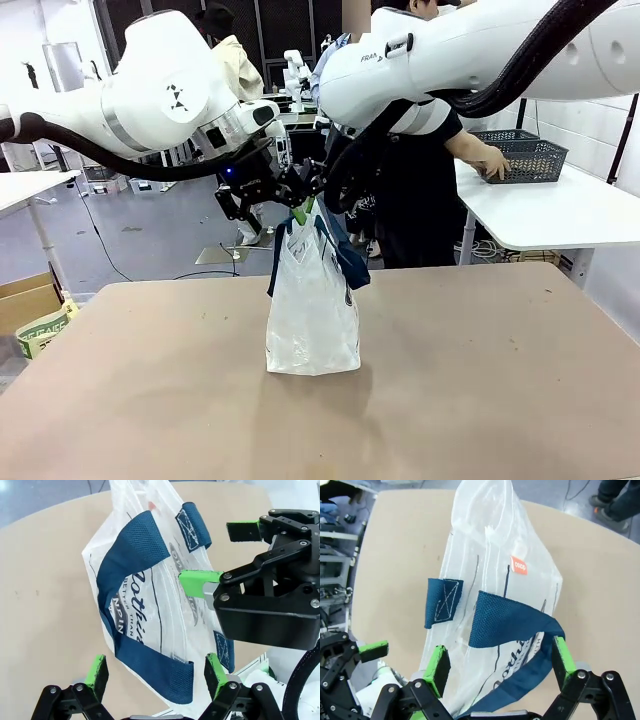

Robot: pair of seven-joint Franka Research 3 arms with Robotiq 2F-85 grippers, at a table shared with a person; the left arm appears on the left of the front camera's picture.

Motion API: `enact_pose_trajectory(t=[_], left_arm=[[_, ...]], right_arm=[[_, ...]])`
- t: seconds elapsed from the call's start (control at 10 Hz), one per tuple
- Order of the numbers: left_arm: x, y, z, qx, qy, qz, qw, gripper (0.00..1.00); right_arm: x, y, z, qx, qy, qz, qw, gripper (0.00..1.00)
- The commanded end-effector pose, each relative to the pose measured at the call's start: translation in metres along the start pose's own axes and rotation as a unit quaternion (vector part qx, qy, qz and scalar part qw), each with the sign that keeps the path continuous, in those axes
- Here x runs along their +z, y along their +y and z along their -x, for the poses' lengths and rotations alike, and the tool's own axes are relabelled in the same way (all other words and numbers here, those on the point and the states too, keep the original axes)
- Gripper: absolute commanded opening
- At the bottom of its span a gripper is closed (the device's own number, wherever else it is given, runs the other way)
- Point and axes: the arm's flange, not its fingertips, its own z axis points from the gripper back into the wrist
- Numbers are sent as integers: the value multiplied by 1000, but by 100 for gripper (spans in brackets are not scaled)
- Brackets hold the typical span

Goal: Transfer purchased items from the store into the shopping bag.
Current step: Open the Reusable shopping bag in the center of the table.

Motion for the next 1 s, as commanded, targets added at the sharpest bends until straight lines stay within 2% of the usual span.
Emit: enact_pose_trajectory(t=[0.0,0.2,0.3,0.4,0.5,0.7,0.8,0.9], left_arm=[[-2,3,-3,19,11,1,1000,100],[-9,5,-10,22,11,4,1000,100],[-15,6,-14,12,1,1,1000,95],[-20,8,-17,17,10,-1,1000,75],[-19,9,-16,21,9,0,1000,55],[-17,10,-14,25,10,1,1000,15],[-16,10,-13,25,11,1,1000,0],[-17,13,-13,26,10,3,1000,0]], right_arm=[[-5,3,-5,-8,22,-1,1000,100],[-14,3,-6,-12,25,0,1000,100],[-18,2,-8,-3,24,-11,1000,100],[-22,0,-8,24,18,-18,999,80],[-26,0,-6,11,34,-39,999,60],[-31,-2,-3,3,40,-40,998,21],[-31,-2,-2,0,41,-43,998,1],[-29,-3,-2,3,38,-40,998,0]])
